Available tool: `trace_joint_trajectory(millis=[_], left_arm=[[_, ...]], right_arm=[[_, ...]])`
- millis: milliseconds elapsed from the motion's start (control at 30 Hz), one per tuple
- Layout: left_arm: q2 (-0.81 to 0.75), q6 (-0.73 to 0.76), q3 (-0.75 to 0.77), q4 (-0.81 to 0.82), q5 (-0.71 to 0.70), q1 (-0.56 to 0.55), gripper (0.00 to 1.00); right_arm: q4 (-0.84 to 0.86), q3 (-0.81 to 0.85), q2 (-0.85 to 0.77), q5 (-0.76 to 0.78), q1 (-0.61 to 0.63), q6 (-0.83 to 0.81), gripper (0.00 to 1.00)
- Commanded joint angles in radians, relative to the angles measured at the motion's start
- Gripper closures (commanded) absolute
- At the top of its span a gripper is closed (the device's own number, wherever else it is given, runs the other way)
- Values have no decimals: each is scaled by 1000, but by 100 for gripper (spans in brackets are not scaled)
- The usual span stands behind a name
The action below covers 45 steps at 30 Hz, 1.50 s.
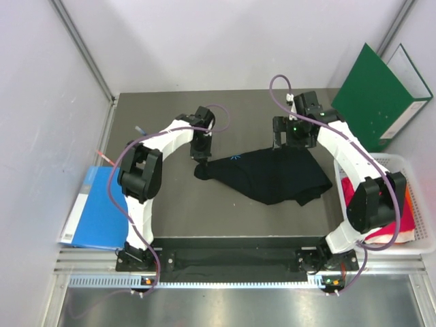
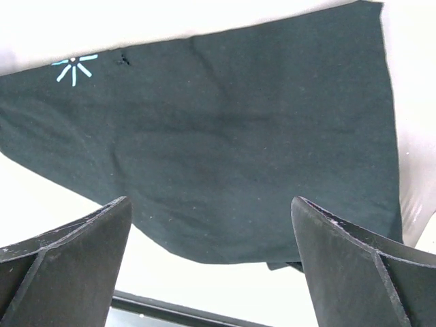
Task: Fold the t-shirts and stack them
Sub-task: Flatten out the tshirt
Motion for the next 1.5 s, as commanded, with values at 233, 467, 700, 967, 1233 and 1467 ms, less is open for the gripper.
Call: trace_joint_trajectory(millis=[233, 467, 700, 967, 1233, 1467], left_arm=[[-104, 67, 297, -134, -315, 5, 100], [-153, 87, 327, -157, -336, 12, 100], [-168, 96, 353, -157, -331, 11, 100], [-108, 89, 513, -200, -430, 20, 100], [-114, 66, 568, -173, -480, 34, 100], [-245, 54, 271, -88, -411, 34, 100]], right_arm=[[85, -145, 24, -16, -164, 76, 0], [178, -158, 193, 21, -167, 96, 3], [261, -74, 359, -94, -109, 105, 21], [272, 21, 318, -97, -93, 119, 100], [364, 2, 2, 4, -92, 85, 100], [251, -221, -191, -28, -92, 39, 100]])
